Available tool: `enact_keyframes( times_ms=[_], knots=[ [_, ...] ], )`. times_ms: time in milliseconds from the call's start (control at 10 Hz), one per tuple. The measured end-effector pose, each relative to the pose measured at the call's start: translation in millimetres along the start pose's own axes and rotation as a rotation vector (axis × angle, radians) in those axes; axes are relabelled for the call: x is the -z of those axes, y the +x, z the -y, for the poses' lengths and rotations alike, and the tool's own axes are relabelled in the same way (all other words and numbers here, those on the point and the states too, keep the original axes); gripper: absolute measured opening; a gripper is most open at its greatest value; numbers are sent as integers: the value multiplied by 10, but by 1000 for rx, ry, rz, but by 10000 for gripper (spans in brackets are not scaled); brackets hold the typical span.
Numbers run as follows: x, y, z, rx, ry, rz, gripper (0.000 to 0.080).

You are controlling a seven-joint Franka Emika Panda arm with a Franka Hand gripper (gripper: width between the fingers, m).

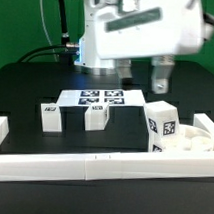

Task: Assemble stool

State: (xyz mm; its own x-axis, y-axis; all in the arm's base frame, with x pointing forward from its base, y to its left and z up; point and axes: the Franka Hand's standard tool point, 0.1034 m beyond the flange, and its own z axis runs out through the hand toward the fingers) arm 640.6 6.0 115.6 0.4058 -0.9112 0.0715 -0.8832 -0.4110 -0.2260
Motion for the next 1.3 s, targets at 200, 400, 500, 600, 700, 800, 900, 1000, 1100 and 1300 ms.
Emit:
enact_keyframes(
  times_ms=[200, 400, 500, 600, 700, 800, 900, 1000, 1100, 1300],
  knots=[
    [-15, -38, 7, 6, -2, 2, 649],
    [-21, -37, 3, 5, -3, 2, 649],
    [-24, -9, -23, 61, -1, 2, 649],
    [-34, 108, -142, 133, 8, 14, 649],
    [-46, 202, -269, 153, 8, 27, 649],
    [-75, 263, -374, 219, -1, 32, 649],
    [-125, 242, -468, 264, -16, 35, 649],
    [-140, 183, -456, 297, -20, 38, 649],
    [-136, 198, -457, 370, -18, 38, 649],
    [-138, 210, -466, 465, -17, 39, 649]
  ],
)
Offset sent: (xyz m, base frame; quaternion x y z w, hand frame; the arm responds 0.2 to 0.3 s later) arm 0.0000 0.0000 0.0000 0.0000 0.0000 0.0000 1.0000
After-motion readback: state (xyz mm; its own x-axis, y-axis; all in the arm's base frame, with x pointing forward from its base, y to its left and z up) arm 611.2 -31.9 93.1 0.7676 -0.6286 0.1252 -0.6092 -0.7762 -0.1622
